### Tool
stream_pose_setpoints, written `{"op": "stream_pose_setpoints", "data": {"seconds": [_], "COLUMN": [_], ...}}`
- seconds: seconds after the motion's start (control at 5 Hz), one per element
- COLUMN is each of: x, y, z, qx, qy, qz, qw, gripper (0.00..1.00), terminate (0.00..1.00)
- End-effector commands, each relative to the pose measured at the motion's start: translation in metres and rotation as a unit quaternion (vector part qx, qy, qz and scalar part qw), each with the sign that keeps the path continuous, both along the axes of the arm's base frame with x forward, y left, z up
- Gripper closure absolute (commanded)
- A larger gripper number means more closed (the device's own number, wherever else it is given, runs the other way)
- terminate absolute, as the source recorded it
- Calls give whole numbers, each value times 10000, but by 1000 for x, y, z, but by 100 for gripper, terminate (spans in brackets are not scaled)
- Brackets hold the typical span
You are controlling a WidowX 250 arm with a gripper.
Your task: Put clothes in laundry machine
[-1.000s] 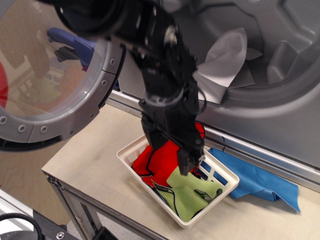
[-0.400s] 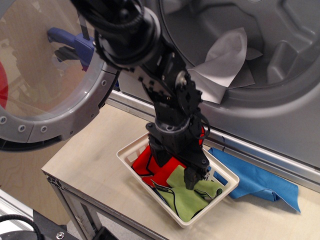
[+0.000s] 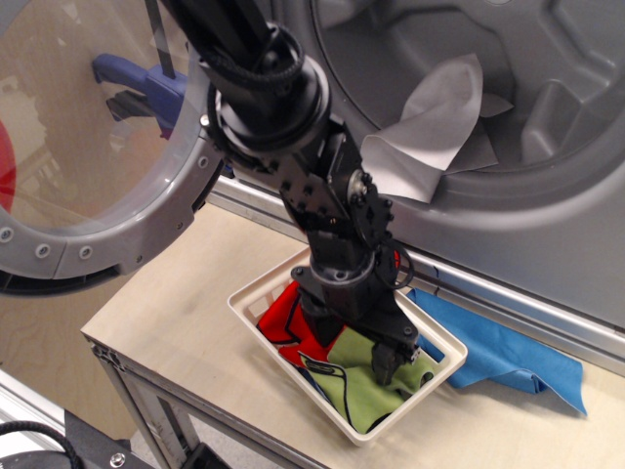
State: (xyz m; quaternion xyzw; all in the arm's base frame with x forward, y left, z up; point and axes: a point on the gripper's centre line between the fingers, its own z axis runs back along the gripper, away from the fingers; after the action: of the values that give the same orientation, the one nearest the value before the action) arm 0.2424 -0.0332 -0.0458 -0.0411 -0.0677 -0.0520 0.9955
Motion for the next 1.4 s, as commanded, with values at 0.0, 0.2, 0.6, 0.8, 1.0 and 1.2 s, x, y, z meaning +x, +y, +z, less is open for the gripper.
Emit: {"op": "stream_pose_setpoints", "data": {"seconds": [0.0, 0.2, 0.6, 0.8, 1.0, 1.2], "x": [8, 7, 10, 12, 15, 23], "y": [2, 4, -2, -10, -18, -21], "z": [1, -1, 24, 59, 100, 129], "qx": [-9, 28, 256, 142, 138, -76], "qy": [-140, 32, 38, -294, -749, -1126], "qz": [88, 103, -28, 22, 138, 199], "qw": [9999, 9999, 9997, 9995, 9970, 9934], "gripper": [100, 100, 100, 100, 100, 100], "terminate": [0, 0, 0, 0, 0, 0]}}
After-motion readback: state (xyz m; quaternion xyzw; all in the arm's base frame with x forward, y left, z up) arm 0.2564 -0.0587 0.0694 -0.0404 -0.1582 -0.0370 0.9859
